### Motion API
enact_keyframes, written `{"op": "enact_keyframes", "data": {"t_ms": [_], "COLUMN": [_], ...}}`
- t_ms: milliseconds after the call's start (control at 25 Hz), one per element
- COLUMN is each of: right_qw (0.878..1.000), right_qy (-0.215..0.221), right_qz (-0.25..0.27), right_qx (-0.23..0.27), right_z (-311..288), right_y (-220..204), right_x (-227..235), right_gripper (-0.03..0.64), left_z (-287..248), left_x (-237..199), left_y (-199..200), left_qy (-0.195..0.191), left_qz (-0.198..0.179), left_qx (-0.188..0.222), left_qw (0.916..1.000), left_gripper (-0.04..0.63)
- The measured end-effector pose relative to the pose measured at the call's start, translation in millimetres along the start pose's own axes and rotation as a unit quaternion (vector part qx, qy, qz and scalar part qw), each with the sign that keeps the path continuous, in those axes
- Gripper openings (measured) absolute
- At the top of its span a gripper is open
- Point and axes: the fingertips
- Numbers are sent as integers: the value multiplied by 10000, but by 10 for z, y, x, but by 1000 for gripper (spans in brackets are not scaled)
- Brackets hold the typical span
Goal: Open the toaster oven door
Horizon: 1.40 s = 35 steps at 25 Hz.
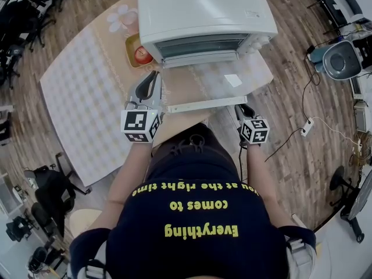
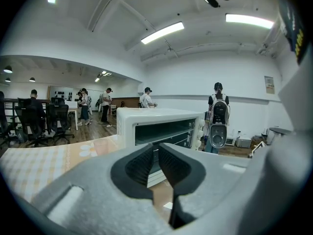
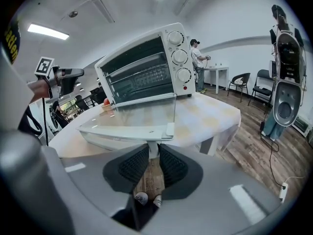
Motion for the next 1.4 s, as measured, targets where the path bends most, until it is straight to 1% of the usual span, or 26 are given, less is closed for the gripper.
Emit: {"op": "enact_keyframes", "data": {"t_ms": [520, 920, 1080, 1400], "right_qw": [10000, 9999, 9997, 9997], "right_qy": [-61, -119, -176, -158], "right_qz": [4, -76, -142, -164], "right_qx": [-55, -64, -105, -90], "right_z": [0, 11, 25, 68], "right_y": [8, 5, -34, -42], "right_x": [-2, -7, 19, -2], "right_gripper": [86, 88, 100, 101], "left_z": [-25, -86, -112, -147], "left_x": [6, 21, 39, 70], "left_y": [-16, -15, -7, -10], "left_qy": [-3, -59, -95, -156], "left_qz": [7, 18, 7, 4], "left_qx": [-15, -10, 0, -8], "left_qw": [10000, 10000, 10000, 9999], "left_gripper": [34, 33, 34, 34]}}
Point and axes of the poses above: the fingertips, and each gripper's own axes: z backward along the fingers, x to its right, y out of its top, and after that the axes turned 15 degrees about -z, right-handed
